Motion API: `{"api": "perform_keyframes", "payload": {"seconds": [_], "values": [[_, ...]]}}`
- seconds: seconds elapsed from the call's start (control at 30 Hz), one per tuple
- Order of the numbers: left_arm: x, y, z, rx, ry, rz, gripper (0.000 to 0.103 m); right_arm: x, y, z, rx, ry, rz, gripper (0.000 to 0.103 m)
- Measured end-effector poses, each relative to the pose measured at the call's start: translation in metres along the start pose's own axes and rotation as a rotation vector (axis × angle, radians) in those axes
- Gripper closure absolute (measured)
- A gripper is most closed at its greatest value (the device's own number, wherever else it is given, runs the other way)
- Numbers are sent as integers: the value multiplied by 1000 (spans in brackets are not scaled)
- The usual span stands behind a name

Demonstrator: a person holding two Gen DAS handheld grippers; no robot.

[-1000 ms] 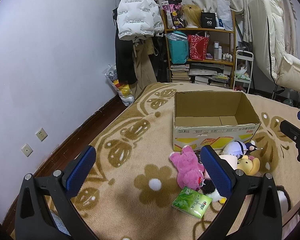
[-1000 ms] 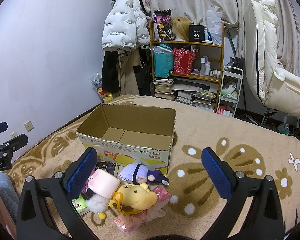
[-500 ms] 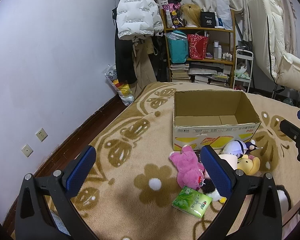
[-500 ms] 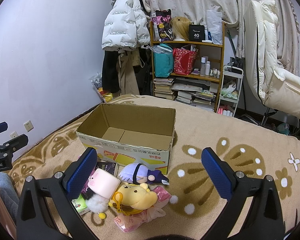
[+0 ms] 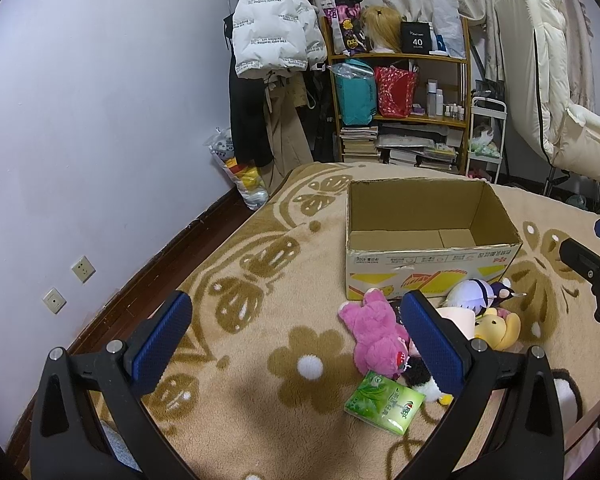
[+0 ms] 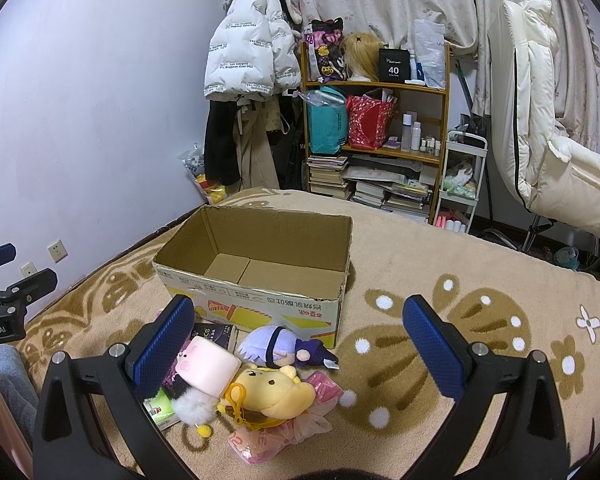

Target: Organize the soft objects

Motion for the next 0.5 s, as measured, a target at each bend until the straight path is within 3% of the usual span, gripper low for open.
{"api": "perform_keyframes", "payload": {"seconds": [0.5], "values": [[-2,3,9,-60,12,4,0,-2,3,2,-21,-3,0,0]]}}
Point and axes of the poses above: each gripper's, at about its wrist camera, not at the fingertips, and z roughly the way its jaws point, x to its right, y to its underside, the point moved 6 cm from there along z, roughly the way its jaws point, and after that the axes turned 10 degrees about y, right-handed, at the moved point
